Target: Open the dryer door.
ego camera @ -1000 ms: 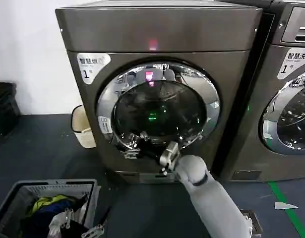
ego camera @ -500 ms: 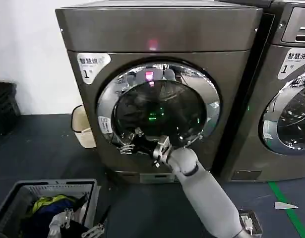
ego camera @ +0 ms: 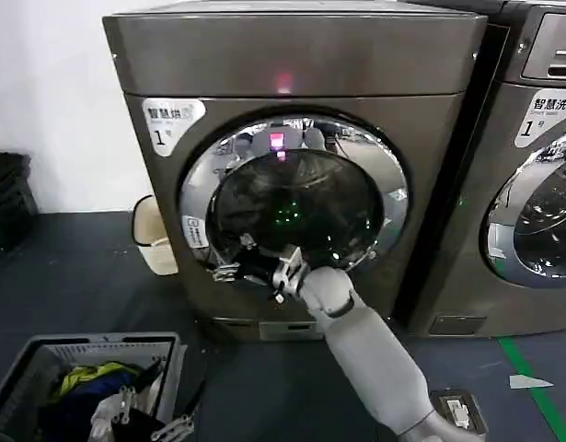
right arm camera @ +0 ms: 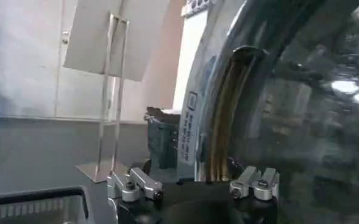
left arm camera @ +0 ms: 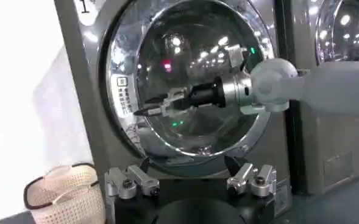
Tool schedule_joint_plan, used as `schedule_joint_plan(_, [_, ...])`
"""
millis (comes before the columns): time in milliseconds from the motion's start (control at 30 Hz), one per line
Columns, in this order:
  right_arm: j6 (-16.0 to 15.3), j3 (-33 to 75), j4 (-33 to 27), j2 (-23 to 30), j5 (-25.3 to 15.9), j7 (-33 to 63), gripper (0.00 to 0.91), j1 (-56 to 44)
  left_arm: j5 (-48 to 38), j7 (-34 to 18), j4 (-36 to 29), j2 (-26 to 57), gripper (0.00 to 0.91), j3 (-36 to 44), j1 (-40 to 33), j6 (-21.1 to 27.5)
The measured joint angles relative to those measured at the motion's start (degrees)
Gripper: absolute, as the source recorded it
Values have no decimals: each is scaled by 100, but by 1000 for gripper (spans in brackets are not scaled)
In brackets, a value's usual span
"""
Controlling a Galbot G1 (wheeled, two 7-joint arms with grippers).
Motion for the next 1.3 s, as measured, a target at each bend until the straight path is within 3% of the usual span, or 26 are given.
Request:
schedule_joint_plan(367, [-174, 54, -30, -24, 160, -524, 907, 30, -423, 104, 113, 148, 907, -226, -190, 82])
schedule_joint_plan(833, [-320, 52, 465, -278, 150, -1627, 907, -221, -1307, 109, 755, 717, 907, -1208, -783, 220])
schedule_joint_plan(1300, [-356, 123, 1186, -638, 340, -2205, 907, -630, -1692, 315, 1124, 1461, 907, -1312, -1562, 605])
